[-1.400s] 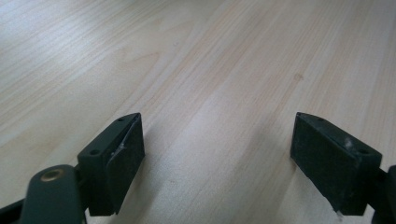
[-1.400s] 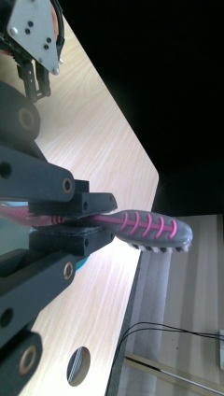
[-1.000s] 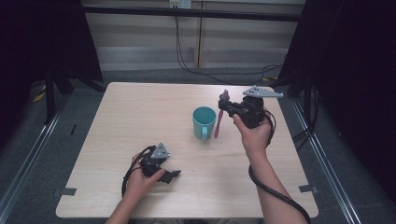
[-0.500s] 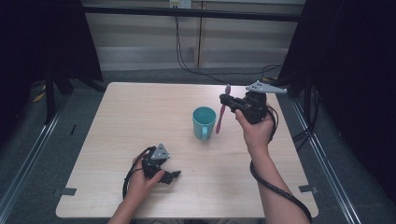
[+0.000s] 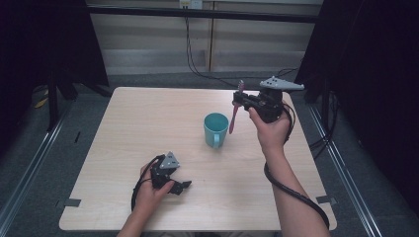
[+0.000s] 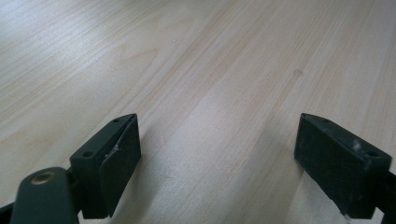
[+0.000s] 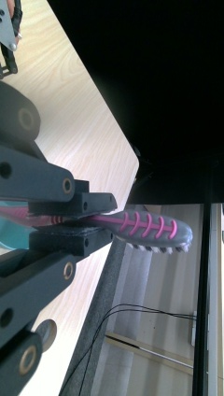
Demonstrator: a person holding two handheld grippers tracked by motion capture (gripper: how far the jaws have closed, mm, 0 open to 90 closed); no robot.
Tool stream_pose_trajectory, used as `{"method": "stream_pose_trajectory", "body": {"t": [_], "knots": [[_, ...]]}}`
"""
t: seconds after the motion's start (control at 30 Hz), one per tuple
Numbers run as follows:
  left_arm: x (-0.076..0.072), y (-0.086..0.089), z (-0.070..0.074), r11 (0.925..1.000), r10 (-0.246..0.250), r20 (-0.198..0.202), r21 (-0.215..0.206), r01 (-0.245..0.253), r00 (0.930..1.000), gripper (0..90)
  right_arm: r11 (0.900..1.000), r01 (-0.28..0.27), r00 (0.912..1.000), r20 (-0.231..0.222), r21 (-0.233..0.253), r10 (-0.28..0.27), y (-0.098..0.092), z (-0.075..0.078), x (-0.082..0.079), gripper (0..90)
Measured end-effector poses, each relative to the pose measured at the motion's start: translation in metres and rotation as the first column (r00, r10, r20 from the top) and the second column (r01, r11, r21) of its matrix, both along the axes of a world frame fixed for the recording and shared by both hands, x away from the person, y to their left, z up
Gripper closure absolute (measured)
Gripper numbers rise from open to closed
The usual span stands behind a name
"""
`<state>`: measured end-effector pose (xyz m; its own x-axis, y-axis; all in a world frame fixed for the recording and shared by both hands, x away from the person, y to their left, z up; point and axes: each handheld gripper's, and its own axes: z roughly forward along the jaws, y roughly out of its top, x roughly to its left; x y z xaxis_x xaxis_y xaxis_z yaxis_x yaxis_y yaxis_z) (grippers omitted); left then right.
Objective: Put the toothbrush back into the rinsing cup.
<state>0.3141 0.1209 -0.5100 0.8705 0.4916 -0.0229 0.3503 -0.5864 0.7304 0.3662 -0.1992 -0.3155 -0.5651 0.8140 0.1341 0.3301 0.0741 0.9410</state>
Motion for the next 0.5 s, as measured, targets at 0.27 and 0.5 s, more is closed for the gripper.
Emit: {"method": "stream_pose_trajectory", "body": {"t": [0.27, 0.5], "knots": [[0.0, 0.0, 0.0, 1.0, 0.001, -0.002, 0.001, -0.001, 1.0, 14.4, 1.0, -0.002, 1.0, 0.008, -0.018, 0.002, 0.004, 0.005, 0.008, 84.6], [0.0, 0.0, 0.0, 1.0, -0.003, -0.001, 0.007, 0.003, 1.0, 14.4, 1.0, 0.005, 0.9999, 0.013, -0.023, -0.005, 0.006, 0.01, 0.015, 84.6]]}}
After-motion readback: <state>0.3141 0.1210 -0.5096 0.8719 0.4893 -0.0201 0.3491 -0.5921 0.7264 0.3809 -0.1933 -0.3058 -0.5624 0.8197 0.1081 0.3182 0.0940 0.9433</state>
